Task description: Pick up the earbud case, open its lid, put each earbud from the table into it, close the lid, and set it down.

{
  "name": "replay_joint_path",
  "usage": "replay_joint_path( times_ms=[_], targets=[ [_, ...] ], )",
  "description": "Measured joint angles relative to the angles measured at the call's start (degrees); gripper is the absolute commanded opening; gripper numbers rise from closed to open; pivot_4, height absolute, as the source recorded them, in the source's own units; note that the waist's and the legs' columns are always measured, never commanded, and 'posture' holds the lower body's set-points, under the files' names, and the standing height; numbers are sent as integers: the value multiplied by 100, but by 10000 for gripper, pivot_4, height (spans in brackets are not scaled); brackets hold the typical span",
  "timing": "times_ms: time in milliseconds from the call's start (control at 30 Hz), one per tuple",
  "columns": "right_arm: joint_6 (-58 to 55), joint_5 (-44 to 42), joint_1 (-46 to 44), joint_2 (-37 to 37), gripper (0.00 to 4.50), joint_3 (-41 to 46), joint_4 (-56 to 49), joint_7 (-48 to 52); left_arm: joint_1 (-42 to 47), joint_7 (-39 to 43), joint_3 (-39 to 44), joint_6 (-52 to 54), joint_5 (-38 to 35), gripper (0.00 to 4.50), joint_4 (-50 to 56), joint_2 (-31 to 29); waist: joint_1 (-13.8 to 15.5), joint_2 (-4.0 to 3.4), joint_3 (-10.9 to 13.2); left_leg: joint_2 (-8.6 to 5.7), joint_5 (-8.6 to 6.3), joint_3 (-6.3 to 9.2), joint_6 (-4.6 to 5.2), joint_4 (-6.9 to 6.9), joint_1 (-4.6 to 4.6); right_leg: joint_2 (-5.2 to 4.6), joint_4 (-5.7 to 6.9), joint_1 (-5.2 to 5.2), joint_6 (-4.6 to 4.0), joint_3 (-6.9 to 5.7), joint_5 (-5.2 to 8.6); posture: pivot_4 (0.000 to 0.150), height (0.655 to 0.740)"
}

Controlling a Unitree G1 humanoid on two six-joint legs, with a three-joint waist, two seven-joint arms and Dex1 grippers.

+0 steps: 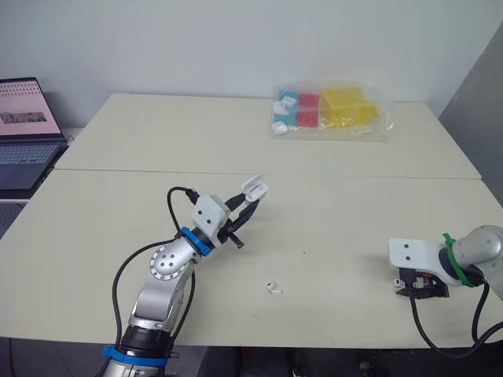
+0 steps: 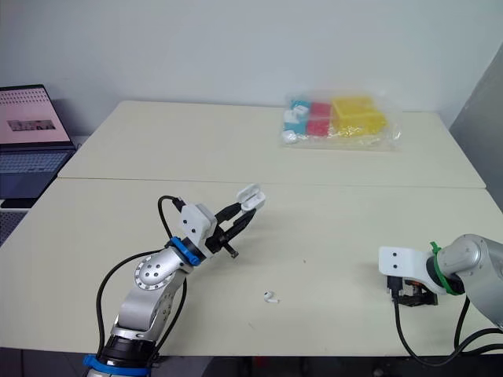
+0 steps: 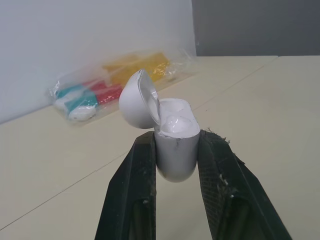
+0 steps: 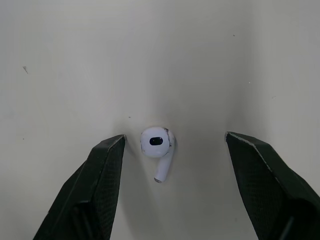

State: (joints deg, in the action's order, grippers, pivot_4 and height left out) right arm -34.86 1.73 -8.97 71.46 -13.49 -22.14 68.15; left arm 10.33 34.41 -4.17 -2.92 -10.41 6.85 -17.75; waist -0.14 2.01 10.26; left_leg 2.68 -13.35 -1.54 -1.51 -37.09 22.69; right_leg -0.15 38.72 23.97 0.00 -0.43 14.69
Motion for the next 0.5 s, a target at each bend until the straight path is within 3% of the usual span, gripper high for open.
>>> replay_joint_path(
  times_ms=[100, 300, 500],
  targets=[
    [-15, 53, -71, -26, 27076, -95, 31, 37, 0, 0, -1, -1, 1, 7978, 0, 0, -4, 7, -4, 1, 0, -1, 0, -1, -20, -1, -2, -20, 1, 0, -1, 1500, 7389],
    [46, 135, -73, -27, 5538, -155, 53, 53, 1, -1, -1, -12, 9, 7978, 0, 1, -5, 8, -4, -1, 0, -3, 0, 0, -48, -9, -10, -47, -10, 2, 6, 1500, 7389],
    [43, 89, -68, -26, 4114, -72, 24, 67, 7, 1, -1, -39, 12, 7978, -2, 4, -4, 7, -3, -1, -1, -4, -1, 4, -45, -9, -14, -47, 2, 2, -1, 1500, 7389]
  ],
)
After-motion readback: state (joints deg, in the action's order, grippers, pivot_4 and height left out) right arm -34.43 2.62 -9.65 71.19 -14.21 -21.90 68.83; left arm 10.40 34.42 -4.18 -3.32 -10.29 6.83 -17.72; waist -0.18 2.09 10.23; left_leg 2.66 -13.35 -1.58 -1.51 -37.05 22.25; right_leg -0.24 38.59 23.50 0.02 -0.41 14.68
